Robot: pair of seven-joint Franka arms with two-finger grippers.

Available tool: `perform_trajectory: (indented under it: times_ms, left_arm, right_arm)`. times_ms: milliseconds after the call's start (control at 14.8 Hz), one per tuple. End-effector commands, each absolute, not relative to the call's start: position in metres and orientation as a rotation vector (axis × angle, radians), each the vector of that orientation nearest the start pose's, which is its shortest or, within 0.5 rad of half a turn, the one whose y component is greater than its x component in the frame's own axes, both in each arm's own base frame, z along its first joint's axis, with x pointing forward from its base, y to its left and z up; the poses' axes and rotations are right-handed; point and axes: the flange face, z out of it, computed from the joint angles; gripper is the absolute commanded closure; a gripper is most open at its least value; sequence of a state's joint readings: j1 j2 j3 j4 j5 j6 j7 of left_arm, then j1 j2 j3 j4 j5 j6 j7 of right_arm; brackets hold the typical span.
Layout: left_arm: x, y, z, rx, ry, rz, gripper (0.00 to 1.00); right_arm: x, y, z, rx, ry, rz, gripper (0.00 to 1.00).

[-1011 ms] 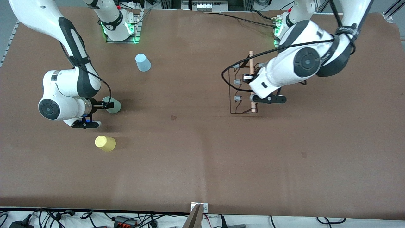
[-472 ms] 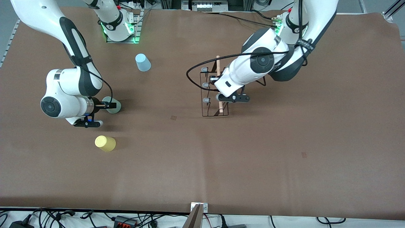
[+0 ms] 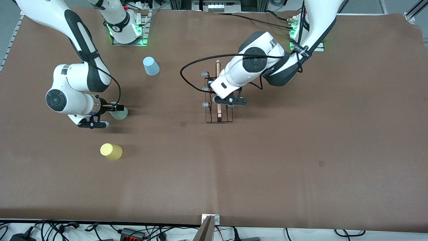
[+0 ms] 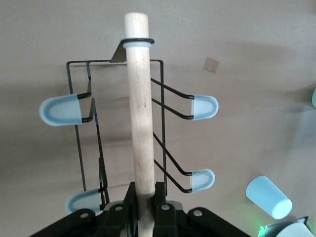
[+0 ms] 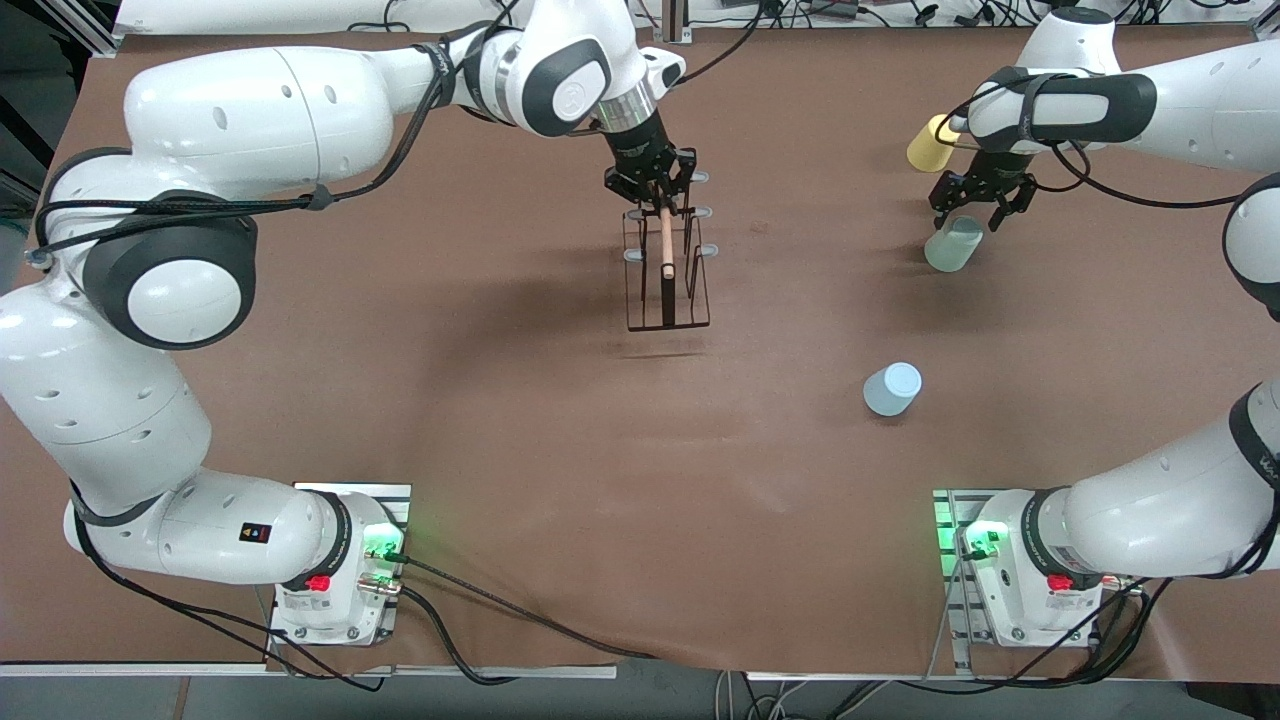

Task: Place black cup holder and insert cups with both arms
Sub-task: 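Place the holder with the left gripper while the right gripper grips the cup, then open and withdraw the left gripper while the right gripper lifts the teal cup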

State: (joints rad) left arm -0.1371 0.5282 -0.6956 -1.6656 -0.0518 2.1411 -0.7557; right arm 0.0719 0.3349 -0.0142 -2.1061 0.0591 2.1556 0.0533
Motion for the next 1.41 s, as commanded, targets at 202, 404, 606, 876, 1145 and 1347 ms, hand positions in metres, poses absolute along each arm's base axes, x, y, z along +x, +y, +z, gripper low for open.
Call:
perform_trajectory:
  times_ms: [202,404,606,876,1145,1347]
  left_arm:
    - [0.499,-0.470,0.354,-3.429,-0.052,0.363,0.99]
    - [0.504,-0.474,0.352,-3.468,-0.076,0.318,0.99]
    - [0.504,-0.474,0.349,-3.465,-0.087,0.325,0.96]
    - [0.503,-0.475,0.343,-3.461,-0.085,0.339,0.90]
    - [0.504,-0.474,0.342,-3.449,-0.057,0.307,0.79]
    - [0.503,-0.475,0.343,-3.449,-0.053,0.303,0.68]
  right_arm:
    - [0.537,0.036,0.236,-3.087,0.068,0.410,0.00]
    - [0.538,0.036,0.232,-3.087,0.069,0.410,0.00]
    - [0.537,0.035,0.224,-3.087,0.072,0.420,0.00]
    - [0.536,0.036,0.217,-3.085,0.070,0.439,0.00]
    - [0.538,0.036,0.220,-3.086,0.067,0.432,0.47]
    - [0.543,0.036,0.225,-3.086,0.048,0.420,0.72]
